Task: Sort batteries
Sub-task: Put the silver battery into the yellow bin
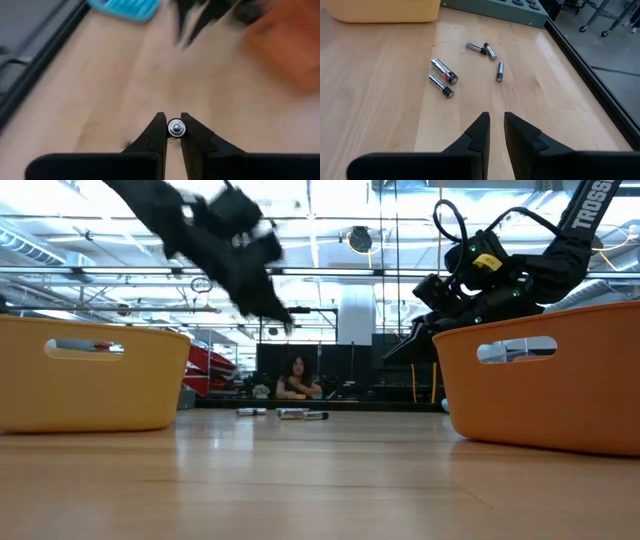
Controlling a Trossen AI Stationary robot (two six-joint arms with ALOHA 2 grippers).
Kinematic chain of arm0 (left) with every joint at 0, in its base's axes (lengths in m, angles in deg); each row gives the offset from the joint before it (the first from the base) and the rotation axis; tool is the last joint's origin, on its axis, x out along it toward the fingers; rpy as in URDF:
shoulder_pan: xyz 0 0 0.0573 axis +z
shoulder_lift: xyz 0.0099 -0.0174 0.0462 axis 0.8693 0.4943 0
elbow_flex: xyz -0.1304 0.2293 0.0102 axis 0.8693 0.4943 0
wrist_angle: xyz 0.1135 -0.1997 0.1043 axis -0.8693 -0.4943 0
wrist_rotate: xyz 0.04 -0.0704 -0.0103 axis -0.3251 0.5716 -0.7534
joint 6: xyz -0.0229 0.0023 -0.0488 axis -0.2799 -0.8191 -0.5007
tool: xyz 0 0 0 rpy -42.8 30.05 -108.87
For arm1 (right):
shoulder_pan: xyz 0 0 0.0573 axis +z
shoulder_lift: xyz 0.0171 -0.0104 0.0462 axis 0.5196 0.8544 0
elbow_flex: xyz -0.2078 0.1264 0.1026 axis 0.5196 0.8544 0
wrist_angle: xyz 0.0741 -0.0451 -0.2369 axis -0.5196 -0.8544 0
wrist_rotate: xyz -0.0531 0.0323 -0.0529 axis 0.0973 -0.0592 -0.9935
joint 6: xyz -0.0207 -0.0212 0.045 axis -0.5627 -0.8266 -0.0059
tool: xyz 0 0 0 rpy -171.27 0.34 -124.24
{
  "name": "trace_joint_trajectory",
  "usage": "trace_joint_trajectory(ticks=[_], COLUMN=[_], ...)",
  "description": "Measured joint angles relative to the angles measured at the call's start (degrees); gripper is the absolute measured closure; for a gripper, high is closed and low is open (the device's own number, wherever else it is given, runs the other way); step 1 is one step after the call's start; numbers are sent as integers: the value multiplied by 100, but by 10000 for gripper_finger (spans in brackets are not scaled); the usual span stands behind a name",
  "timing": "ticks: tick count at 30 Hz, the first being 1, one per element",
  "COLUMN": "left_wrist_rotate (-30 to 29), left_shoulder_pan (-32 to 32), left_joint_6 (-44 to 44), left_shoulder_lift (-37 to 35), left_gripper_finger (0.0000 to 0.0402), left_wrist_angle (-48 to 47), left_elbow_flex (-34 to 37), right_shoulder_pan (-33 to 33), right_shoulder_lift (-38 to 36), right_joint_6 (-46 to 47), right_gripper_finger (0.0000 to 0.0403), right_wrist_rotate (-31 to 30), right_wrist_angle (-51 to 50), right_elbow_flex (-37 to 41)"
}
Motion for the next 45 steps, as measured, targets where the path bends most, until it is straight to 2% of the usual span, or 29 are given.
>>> trace_joint_trajectory(ticks=[4,6,9,11,15,21,27,31,36,41,45], left_wrist_rotate=[1791,2211,1817,1435,1145,915,685,166,-175,-193,137], left_shoulder_pan=[222,126,-358,-713,-1294,-1772,-1949,-1949,-1947,-1947,-1947], left_joint_6=[-1217,-1630,-1854,-2114,-2825,-3855,-4390,-4706,-4833,-4822,-4449], left_shoulder_lift=[-928,-1262,-1622,-1750,-1870,-1848,-1847,-1846,-1846,-1846,-1846], left_gripper_finger=[366,366,366,365,359,357,356,354,316,272,260], left_wrist_angle=[-1396,-2220,-3341,-3708,-3560,-3463,-3426,-3406,-3406,-3405,-3307], left_elbow_flex=[-164,-99,107,361,888,1438,1693,1700,1697,1697,1495], right_shoulder_pan=[0,0,2,4,7,9,9,9,9,9,9], right_shoulder_lift=[0,0,0,-1,-2,-2,-2,-2,0,-2,-2], right_joint_6=[142,203,247,286,349,357,357,357,357,357,357], right_gripper_finger=[355,355,355,355,355,355,355,355,355,355,355], right_wrist_rotate=[-120,-157,-159,-157,-152,-143,-135,-135,-133,-133,-133], right_wrist_angle=[4,3,2,2,4,8,16,17,17,18,19], right_elbow_flex=[0,0,0,0,0,0,0,0,0,0,0])
